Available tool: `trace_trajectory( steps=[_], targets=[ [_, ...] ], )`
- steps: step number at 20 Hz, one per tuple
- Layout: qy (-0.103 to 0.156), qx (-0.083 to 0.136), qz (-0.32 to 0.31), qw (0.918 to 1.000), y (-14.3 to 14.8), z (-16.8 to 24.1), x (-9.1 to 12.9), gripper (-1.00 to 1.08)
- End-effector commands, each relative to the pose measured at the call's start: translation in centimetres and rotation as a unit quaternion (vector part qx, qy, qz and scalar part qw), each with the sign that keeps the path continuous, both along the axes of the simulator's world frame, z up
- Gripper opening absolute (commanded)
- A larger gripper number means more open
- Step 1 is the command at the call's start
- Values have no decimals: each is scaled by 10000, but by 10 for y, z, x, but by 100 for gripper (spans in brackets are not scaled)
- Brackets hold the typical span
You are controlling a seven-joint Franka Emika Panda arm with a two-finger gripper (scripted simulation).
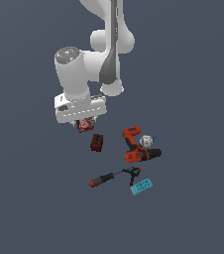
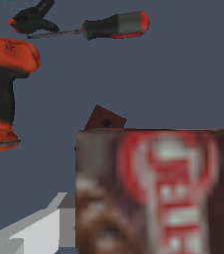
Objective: Pick up a designated object from a clutter of objects.
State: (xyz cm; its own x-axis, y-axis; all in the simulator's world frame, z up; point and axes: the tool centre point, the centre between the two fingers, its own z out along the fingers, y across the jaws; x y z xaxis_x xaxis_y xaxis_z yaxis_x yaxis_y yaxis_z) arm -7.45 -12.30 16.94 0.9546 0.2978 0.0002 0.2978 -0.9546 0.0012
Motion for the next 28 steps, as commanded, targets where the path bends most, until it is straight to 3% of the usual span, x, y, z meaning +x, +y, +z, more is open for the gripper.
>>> trace_trajectory(
  steps=[1, 17, 28],
  targets=[
    [2, -6, -2, 10000, 8, 24, -3, -100],
    [4, -9, 5, 10000, 61, 172, -14, -100],
    [3, 5, 12, 10000, 79, 223, -15, -100]
  ],
)
